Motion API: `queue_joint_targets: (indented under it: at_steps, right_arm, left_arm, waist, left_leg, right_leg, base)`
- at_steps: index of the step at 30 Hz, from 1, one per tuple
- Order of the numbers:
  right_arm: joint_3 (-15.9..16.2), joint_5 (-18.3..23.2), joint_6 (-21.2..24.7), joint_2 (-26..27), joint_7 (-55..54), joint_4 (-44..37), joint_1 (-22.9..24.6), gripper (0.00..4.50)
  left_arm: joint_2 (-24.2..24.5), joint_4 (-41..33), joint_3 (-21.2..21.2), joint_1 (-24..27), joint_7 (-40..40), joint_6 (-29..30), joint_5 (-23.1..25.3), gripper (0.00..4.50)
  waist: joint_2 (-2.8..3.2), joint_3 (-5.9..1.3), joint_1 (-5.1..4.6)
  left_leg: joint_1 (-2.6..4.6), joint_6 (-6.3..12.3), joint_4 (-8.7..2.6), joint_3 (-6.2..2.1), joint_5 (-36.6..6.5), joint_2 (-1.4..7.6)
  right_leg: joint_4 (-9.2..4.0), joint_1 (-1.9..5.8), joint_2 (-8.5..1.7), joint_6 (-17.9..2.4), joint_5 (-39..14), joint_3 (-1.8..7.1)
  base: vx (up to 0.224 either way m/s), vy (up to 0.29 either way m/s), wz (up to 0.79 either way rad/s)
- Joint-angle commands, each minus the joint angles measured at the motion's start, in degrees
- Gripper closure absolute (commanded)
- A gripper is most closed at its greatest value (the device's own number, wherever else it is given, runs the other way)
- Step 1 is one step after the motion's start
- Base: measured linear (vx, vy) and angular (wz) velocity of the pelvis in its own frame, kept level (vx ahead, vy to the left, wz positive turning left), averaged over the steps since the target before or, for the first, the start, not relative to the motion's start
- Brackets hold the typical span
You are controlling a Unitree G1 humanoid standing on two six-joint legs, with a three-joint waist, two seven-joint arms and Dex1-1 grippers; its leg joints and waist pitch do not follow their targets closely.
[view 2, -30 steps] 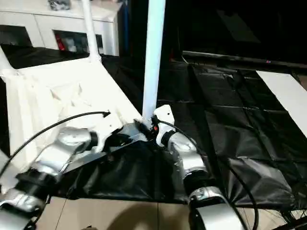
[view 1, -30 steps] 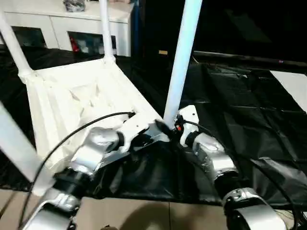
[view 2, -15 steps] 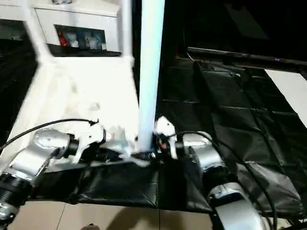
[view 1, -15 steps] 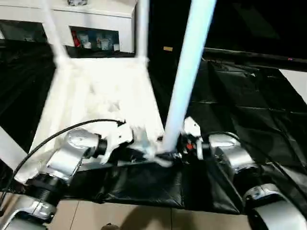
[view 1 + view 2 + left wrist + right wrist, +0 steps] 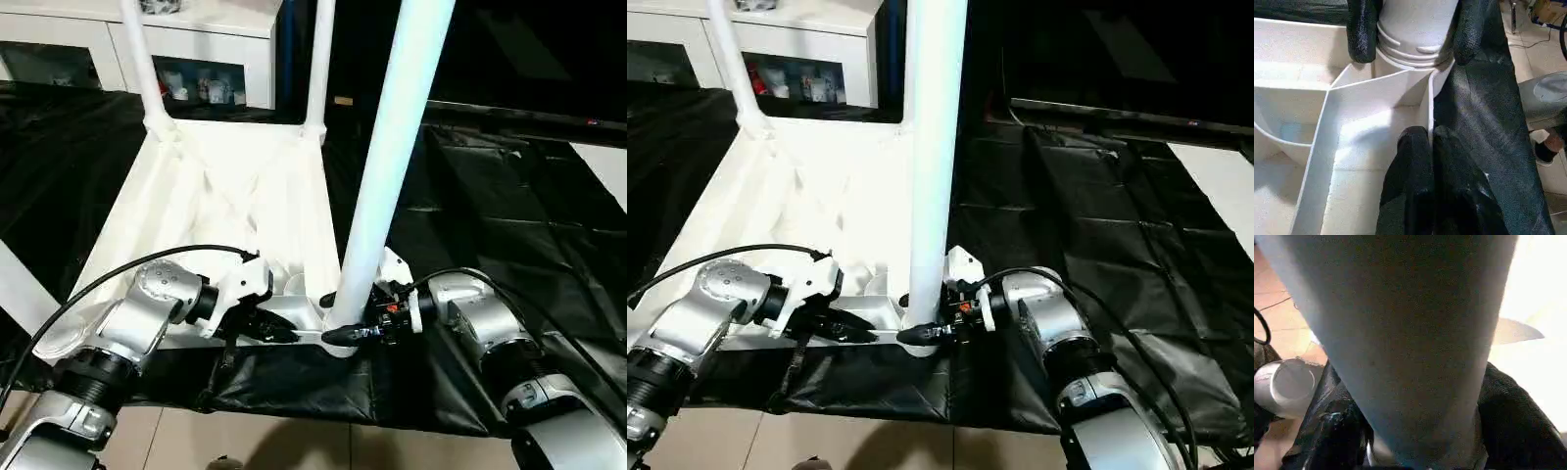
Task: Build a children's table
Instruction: Rotate leg to tighten
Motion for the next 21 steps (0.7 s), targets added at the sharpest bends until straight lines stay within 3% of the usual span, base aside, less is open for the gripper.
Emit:
queue_joint_targets:
  at_steps: [1,3,4,7,9,10,13,17,19,21]
  right_arm:
    - [0.0,0.3,-0.4,1.2,-2.4,-1.6,1.2,1.89]
    - [-0.2,0.2,-0.6,1.4,-3.4,-1.6,1.3,1.90]
    - [-1.7,-0.8,-1.3,3.2,-11.4,-0.7,1.9,1.90]
    - [-3.6,-2.4,-2.3,6.3,-23.1,0.8,2.8,1.91]
    - [-4.2,-2.8,-2.3,7.5,-26.9,1.0,3.2,1.92]
    - [-5.0,-3.4,-1.8,9.6,-33.1,1.2,3.8,1.92]
    - [-6.4,-4.7,-1.1,14.1,-45.7,2.8,3.4,1.94]
    - [-7.5,-5.3,0.0,17.9,-54.2,4.4,2.2,1.94]
    - [-5.5,-7.0,-2.5,19.9,-55.1,4.5,2.0,1.94]
    - [-5.1,-7.4,-3.3,20.2,-54.9,4.3,2.1,1.38]
  left_arm:
    - [-1.5,1.1,0.4,-1.0,4.0,-0.4,0.0,4.50]
    - [-1.6,1.1,0.5,-1.0,4.6,-0.3,0.1,4.50]
    - [-2.9,0.5,1.8,-0.9,10.1,1.9,1.3,4.50]
    - [-5.2,-1.7,3.1,-0.3,16.5,5.5,2.2,4.50]
    - [-6.1,-3.0,3.2,0.2,18.2,6.9,2.7,4.50]
    - [-7.5,-4.9,3.1,1.1,21.0,8.7,3.6,4.50]
    - [-10.4,-7.6,2.1,2.5,26.2,11.6,5.9,4.50]
    - [-13.5,-8.4,1.2,2.8,31.4,13.5,8.1,4.50]
    - [-15.7,-8.0,0.3,2.6,34.7,14.4,9.0,4.50]
    - [-15.9,-7.9,0.0,2.5,34.8,14.4,9.0,4.50]
  waist:
    - [0.81,-2.76,-0.28]
    - [0.72,-2.56,-0.37]
    - [0.67,-2.48,-0.52]
    - [0.41,-2.10,-0.99]
    - [0.50,-2.08,-1.24]
    - [0.43,-2.03,-1.86]
    - [0.55,-2.06,-2.48]
    - [0.60,-2.16,-3.29]
    - [0.65,-2.21,-3.30]
    - [0.54,-2.23,-3.28]
  left_leg:
    - [0.24,1.35,-3.21,1.49,-11.5,-0.78]
    - [0.24,0.88,-3.44,1.42,-13.4,-0.78]
    - [0.27,0.45,-3.64,1.35,-14.6,-0.74]
    - [0.44,-1.00,-3.99,1.15,-17.9,-0.88]
    - [0.32,-1.32,-4.16,0.96,-17.8,-0.84]
    - [0.11,-1.30,-4.25,0.87,-18.4,-0.86]
    - [0.18,-1.21,-4.23,0.89,-18.0,-0.83]
    - [0.14,-1.40,-4.18,0.93,-17.8,-0.95]
    - [-0.04,-0.91,-4.05,1.02,-17.3,-1.05]
    - [-0.14,-0.60,-4.02,1.07,-17.0,-1.09]
  right_leg:
    - [-3.86,2.91,-2.23,-13.1,-2.4,1.78]
    - [-4.22,2.90,-2.32,-12.4,-5.9,1.81]
    - [-4.49,2.84,-2.41,-11.6,-8.7,1.83]
    - [-5.43,2.45,-2.71,-8.8,-18.8,1.88]
    - [-5.73,2.31,-2.81,-7.7,-21.3,1.92]
    - [-5.86,2.27,-2.76,-7.0,-22.4,1.88]
    - [-5.83,2.01,-2.60,-7.3,-20.7,1.99]
    - [-5.70,1.93,-2.33,-7.4,-18.9,1.96]
    - [-5.65,1.99,-2.20,-7.2,-16.3,2.00]
    - [-5.58,2.04,-2.15,-7.2,-15.4,2.04]
  base:
    - [0.000,0.000,0.00]
    - [0.000,0.000,0.00]
    - [0.000,0.000,0.00]
    - [-0.040,-0.003,-0.02]
    - [-0.025,-0.003,-0.02]
    - [0.000,0.000,0.00]
    - [0.000,0.000,0.00]
    - [0.000,0.000,0.00]
    - [0.000,0.000,0.00]
    - [0.000,0.000,0.00]
